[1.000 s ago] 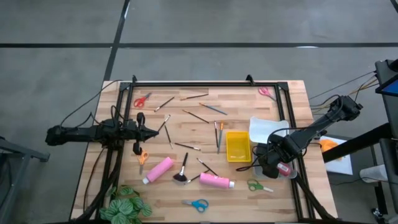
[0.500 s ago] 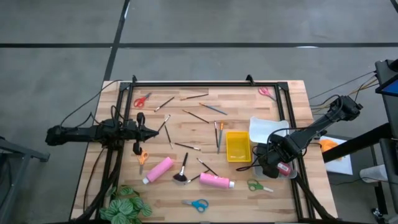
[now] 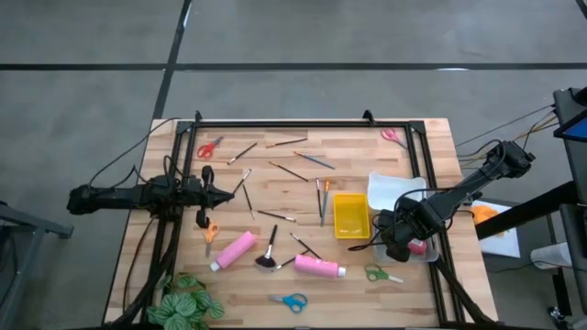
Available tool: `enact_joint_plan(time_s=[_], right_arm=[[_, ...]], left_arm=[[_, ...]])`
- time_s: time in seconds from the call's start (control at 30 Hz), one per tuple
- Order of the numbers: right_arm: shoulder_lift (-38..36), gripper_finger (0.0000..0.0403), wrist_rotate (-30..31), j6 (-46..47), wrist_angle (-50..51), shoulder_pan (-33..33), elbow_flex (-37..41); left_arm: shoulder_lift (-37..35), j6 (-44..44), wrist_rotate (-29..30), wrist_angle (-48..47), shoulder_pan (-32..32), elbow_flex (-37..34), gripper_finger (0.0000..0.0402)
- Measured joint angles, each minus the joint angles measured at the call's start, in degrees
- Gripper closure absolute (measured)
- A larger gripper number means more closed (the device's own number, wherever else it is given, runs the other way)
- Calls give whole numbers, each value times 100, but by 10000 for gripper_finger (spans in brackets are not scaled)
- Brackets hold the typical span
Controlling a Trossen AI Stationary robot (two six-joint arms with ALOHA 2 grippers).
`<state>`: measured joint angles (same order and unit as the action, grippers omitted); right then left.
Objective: Pick & Place Paint Supplies
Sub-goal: Put the pink paint bottle into the gray bin
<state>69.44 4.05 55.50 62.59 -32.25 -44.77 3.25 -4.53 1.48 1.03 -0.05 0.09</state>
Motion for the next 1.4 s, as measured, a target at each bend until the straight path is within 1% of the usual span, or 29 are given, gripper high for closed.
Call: enact_joint_plan(time_s=[0.13,0.37,0.43,0.53,0.6,0.73,0.9,1.0,1.13,1.27,1.4], right_arm=[[-5,97,-3,20,116,0,-165],[-5,97,70,341,397,0,-973],[-5,97,281,346,397,0,-1192],[-5,97,824,344,315,0,-1434],[1,97,1092,304,99,9,-1538],[1,97,1375,42,-609,13,-1570],[75,97,1563,-315,-1679,28,-1231],[340,97,1603,-486,-2107,28,-1136],[962,97,1559,-868,-2559,28,-1185],[1667,97,1540,-1166,-2578,41,-1498],[2258,97,1492,-997,-2527,44,-1996]], left_arm=[[0,1,0,-1,0,-1,399],[0,0,0,-1,-2,1,399],[0,-1,0,0,-2,0,399],[0,-1,0,-1,0,-1,399],[0,1,0,-1,-1,0,399],[0,-1,0,-1,0,-1,399],[0,0,0,-1,-1,0,399],[-1,-1,0,-1,-1,-1,399],[0,-1,0,1,0,-1,399],[-2,-1,0,0,0,0,399],[-2,-1,0,0,-1,0,399]])
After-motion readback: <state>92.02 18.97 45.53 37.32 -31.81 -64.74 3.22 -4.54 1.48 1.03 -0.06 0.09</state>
